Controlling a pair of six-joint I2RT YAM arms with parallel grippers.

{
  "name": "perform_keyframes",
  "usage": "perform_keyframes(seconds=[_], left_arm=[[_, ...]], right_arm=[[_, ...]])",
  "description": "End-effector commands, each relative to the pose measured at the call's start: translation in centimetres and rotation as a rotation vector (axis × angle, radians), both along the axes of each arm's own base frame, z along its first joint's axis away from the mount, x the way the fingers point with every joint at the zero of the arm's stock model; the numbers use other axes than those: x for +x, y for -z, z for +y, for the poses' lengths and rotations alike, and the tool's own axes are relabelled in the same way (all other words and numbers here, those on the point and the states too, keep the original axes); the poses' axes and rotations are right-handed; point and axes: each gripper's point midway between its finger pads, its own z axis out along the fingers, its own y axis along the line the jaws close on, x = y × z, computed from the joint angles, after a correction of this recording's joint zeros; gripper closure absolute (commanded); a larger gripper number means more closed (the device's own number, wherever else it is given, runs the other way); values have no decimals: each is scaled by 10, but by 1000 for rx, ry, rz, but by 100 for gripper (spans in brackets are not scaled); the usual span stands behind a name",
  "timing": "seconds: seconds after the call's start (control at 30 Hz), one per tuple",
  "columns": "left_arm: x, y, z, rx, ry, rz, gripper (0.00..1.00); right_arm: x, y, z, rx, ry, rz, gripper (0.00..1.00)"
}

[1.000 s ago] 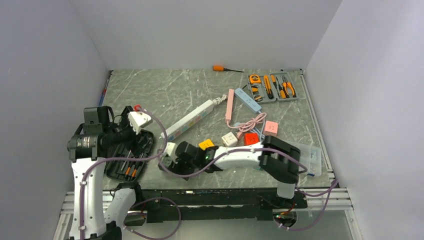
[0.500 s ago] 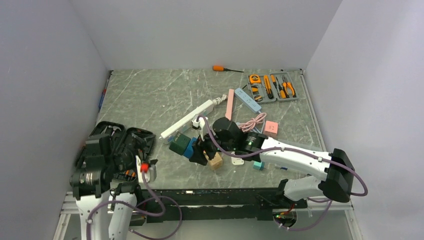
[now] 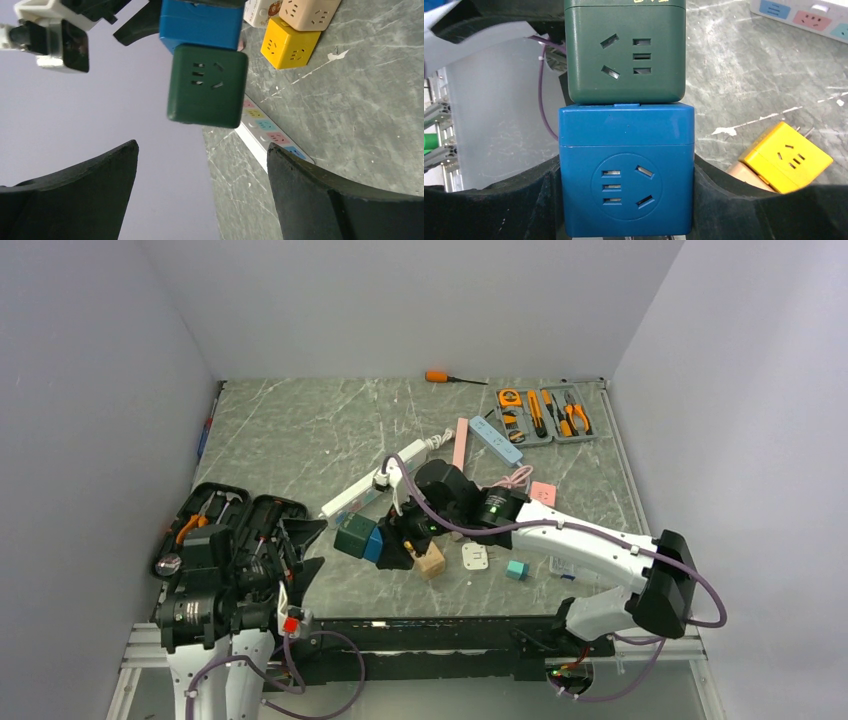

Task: Pull the plug off the socket
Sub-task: Remove the plug from the socket.

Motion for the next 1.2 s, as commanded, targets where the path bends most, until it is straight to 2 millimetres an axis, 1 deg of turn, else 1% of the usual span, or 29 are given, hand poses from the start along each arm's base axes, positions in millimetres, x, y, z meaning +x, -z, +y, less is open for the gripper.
perform_keyframes(seconds=[0.0,0.1,0.27,0.3,0.33,0.53,0.6,0.7,0.8,0.87,1.03,1.07,1.17], left_arm=[[5,-19,-11,96,159,-388,1],[9,-20,-11,93,168,-395,1],[18,-25,-11,85,164,-424,1],[19,-26,-10,87,163,-427,1],[20,-26,-10,92,163,-427,1],[23,-10,-7,132,156,-361,1],[28,-4,-3,155,140,-346,1],[34,1,1,175,116,-324,7],[36,5,2,182,113,-325,17],[34,7,0,183,125,-344,25],[28,11,-3,185,155,-348,43],[28,11,-3,185,153,-347,52],[31,12,-1,198,132,-349,86]], right_arm=[[3,-49,23,142,-23,-10,100],[6,-55,33,157,-26,-1,100],[8,-61,52,162,-45,5,100],[7,-57,54,150,-50,10,100],[7,-60,59,154,-54,7,100],[2,-61,77,146,-82,4,100],[-1,-60,79,138,-90,0,100],[0,-57,76,123,-80,-4,100],[1,-51,73,105,-66,-7,100],[1,-48,73,96,-64,-2,100],[4,-49,83,104,-67,8,100],[6,-51,85,105,-64,8,100],[5,-48,88,96,-71,17,100]])
